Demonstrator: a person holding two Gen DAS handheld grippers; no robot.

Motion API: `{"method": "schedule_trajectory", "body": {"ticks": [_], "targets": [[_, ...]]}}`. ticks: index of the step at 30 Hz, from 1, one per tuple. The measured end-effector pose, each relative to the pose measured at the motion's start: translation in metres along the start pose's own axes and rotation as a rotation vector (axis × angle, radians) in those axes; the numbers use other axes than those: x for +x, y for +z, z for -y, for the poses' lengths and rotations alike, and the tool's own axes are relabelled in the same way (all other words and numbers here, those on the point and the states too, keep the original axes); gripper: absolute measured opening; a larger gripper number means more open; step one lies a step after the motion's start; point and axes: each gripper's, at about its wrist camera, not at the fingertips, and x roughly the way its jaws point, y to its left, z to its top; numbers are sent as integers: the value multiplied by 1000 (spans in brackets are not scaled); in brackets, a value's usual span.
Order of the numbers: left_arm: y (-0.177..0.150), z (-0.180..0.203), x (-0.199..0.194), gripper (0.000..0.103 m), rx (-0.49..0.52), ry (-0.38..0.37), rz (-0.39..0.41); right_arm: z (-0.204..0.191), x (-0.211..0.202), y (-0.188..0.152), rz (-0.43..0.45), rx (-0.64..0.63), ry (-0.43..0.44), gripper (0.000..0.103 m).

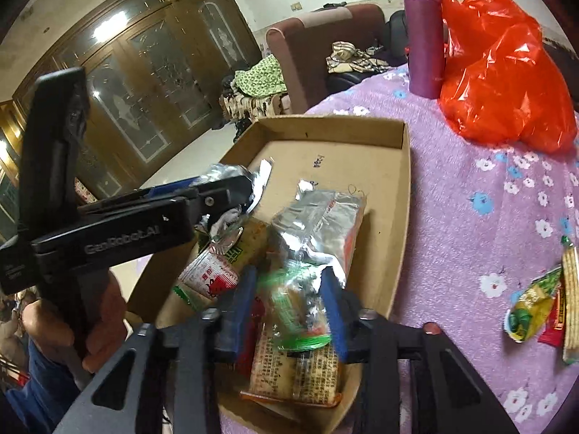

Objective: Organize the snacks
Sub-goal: 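Open both grippers to drop the pouch and cake packet into the tray, then grasp the yellow-green pea packet with the left gripper while the right grasps the green pea packet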

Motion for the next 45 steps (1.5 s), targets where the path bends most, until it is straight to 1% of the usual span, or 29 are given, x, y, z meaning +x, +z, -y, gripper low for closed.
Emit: {"method": "schedule_trajectory", "body": {"ticks": [2, 6, 11, 15, 16, 20, 24, 27, 31, 32, 36, 37, 38, 39, 41, 44, 45], "targets": [[0, 1, -1, 67, -8, -5, 2, 2, -8, 0, 19, 10, 1, 59], [1, 9, -9, 73, 0, -12, 14, 7, -26, -1, 43, 31, 22, 59], [2, 27, -20, 73, 17, -30, 31, 20, -56, -4, 83, 71, 43, 59], [2, 45, -25, 73, 38, -51, 34, 44, -81, -12, 115, 126, 39, 59], [1, 53, -26, 73, 48, -59, 32, 53, -89, -15, 124, 146, 23, 59], [0, 80, -27, 73, 87, -93, 24, 84, -114, -29, 135, 222, 6, 59], [-3, 113, -27, 73, 137, -133, 7, 121, -143, -45, 170, 300, -29, 59], [-9, 143, -20, 73, 182, -165, -27, 154, -161, -57, 196, 375, -62, 59], [-17, 186, -2, 73, 234, -177, -78, 194, -183, -75, 246, 465, -135, 59], [-19, 195, 4, 73, 243, -179, -90, 200, -186, -78, 255, 478, -141, 59], [-25, 227, 29, 73, 277, -142, -129, 235, -194, -95, 283, 557, -153, 59], [-26, 234, 36, 73, 284, -112, -130, 241, -194, -97, 287, 569, -150, 59], [-27, 240, 42, 73, 296, -88, -126, 244, -193, -98, 290, 573, -145, 57], [-26, 243, 47, 73, 305, -77, -129, 248, -194, -100, 296, 577, -145, 54], [-27, 248, 61, 69, 308, -49, -152, 253, -194, -103, 299, 592, -141, 53], [-30, 252, 80, 58, 302, -30, -183, 256, -194, -105, 302, 599, -143, 51], [-30, 252, 84, 50, 298, -24, -191, 256, -196, -107, 305, 598, -144, 51]]}}
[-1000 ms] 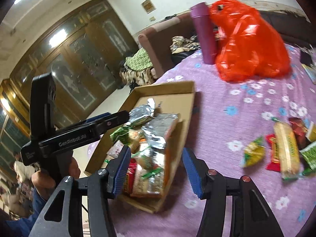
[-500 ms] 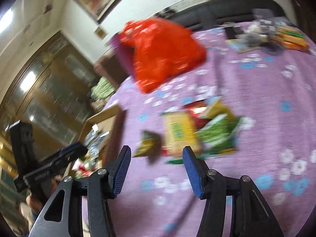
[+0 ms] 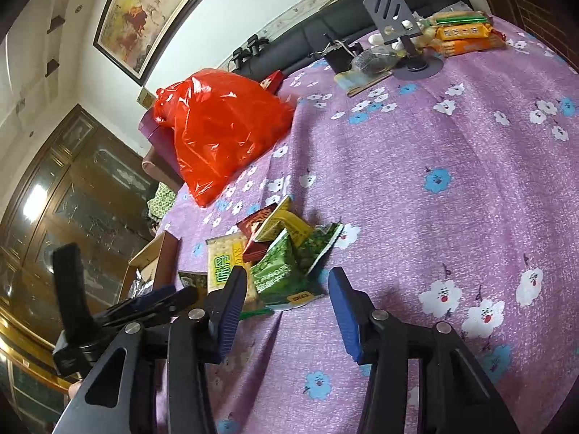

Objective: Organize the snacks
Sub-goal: 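Grasp the yellow-green pea packet with the left gripper while the right grasps the green pea packet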

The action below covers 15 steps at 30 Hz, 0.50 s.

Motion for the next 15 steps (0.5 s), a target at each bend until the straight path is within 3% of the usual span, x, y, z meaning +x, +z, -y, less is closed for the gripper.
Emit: {"method": "schedule_trajectory", "body": {"ticks": [1, 4, 9, 15], "targets": [[0, -1, 6, 41, -8, -1, -13, 0, -1, 0, 1, 0, 7, 51], [-1, -2, 18, 32, -25, -1, -30, 1, -2, 0, 10, 1, 16, 51], [-4, 2, 19, 31, -9, 22, 1, 4, -2, 0, 15, 11, 15, 51], [-4, 5, 0, 29, -35, -18, 63, 9, 1, 0, 8, 16, -15, 51]]}}
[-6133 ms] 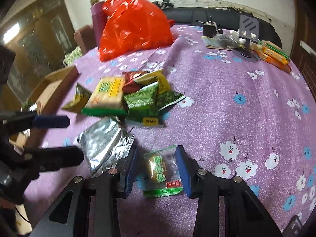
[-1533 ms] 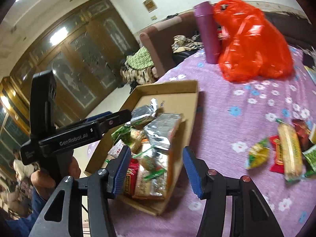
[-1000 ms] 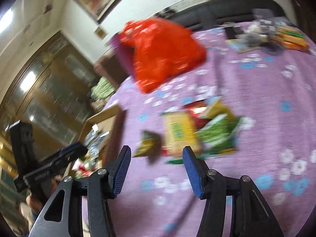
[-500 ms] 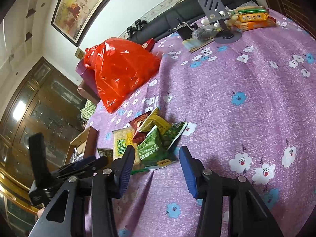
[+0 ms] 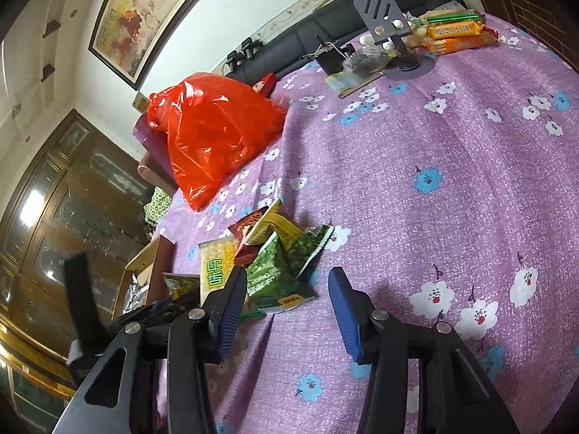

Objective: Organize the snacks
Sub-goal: 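Grasp the yellow-green pea packet with the left gripper while the right grasps the green pea packet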

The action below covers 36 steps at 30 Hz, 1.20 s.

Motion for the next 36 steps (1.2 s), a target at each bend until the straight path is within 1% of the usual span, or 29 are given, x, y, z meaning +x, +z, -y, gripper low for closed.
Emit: {"method": "schedule_trajectory", "body": {"ticks": [4, 6, 12, 14, 16, 18, 20, 23, 25, 26, 29, 33, 36], "targets": [[3, 5, -7, 29, -14, -28, 61, -2, 1, -1, 9, -23, -31, 51], [3, 5, -5, 29, -28, -46, 75, -3, 2, -2, 14, -36, -35, 51], [1, -3, 3, 29, -61, -88, 100, -21, 13, -9, -23, -123, -118, 51], [1, -6, 2, 29, -73, -110, 106, -34, 16, -11, -35, -177, -151, 51], [1, -7, 1, 29, -74, -116, 114, -45, 18, -10, -32, -231, -205, 51], [0, -7, -1, 29, -74, -121, 121, -51, 24, -7, -54, -267, -228, 51], [0, -9, -2, 29, -78, -130, 127, -55, 30, -4, -56, -290, -258, 51], [0, -11, -4, 29, -88, -138, 132, -59, 43, -4, -92, -323, -256, 51], [0, -13, -3, 29, -97, -147, 130, -61, 52, -6, -106, -336, -269, 47], [0, -14, -3, 29, -99, -150, 130, -60, 58, -7, -119, -336, -267, 42], [-1, -12, -4, 29, -95, -156, 132, -61, 66, -9, -115, -352, -295, 39], [-2, -7, -5, 29, -77, -166, 135, -62, 61, -12, -122, -362, -300, 33], [-2, -5, -7, 29, -65, -176, 144, -61, 45, -18, -110, -358, -296, 33]]}}
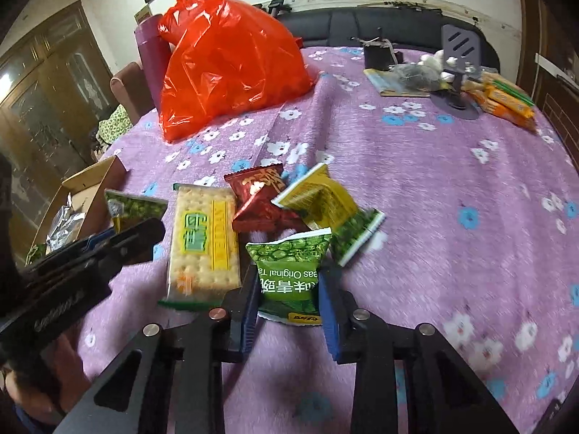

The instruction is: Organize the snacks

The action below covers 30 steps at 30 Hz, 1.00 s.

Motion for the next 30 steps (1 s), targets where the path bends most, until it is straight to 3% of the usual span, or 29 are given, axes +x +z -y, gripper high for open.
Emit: {"method": "schedule_trajectory", "body": {"ticks": [3, 8, 19, 30], "targets": [[-1, 3, 1, 29, 12, -7, 1, 5, -13, -10, 12, 22, -1, 33], [-5, 15, 1, 29, 62, -6, 9, 8, -24, -23, 82, 13, -76, 33], [-14, 40, 5, 29, 176, 9, 16, 14, -36, -27, 165, 39, -49, 33], [-15, 46, 6, 29, 200, -1, 11, 11, -41, -30, 156, 51, -22, 33]]}}
